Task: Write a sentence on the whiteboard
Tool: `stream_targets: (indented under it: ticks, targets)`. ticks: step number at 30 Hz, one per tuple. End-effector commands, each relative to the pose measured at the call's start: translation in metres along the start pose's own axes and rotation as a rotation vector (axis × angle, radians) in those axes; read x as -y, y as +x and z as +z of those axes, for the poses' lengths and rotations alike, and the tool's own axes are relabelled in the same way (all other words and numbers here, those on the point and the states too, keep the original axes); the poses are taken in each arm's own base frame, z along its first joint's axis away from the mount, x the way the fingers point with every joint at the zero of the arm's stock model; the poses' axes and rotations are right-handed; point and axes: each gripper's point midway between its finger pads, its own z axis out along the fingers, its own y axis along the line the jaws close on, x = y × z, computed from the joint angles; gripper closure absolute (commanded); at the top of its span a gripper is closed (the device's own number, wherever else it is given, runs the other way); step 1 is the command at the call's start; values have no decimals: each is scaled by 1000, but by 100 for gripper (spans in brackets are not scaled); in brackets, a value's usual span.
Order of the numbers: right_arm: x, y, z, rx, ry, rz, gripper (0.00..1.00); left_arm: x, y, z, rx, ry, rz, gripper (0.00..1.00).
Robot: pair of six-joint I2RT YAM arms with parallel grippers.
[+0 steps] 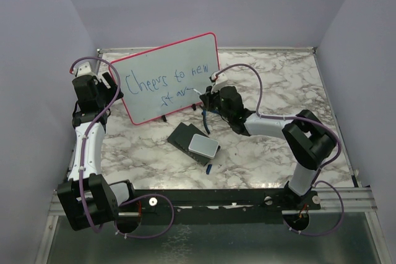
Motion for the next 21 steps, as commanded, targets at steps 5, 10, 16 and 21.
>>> stream_targets:
  ticks: [5,10,16,21]
  targets:
    - [-7,-21,-18,68,-64,-37,99,5,0,-2,10,24,13,21]
    - [-9,-28,-20,80,-70,-38,99,5,-1,-2,12,25,14,21]
    - [-13,-35,-17,88,-88,-45,99,4,0,-2,9,22,15,21]
    - [-16,-37,-13,88,-100,-52,99,4,0,-2,10,21,15,21]
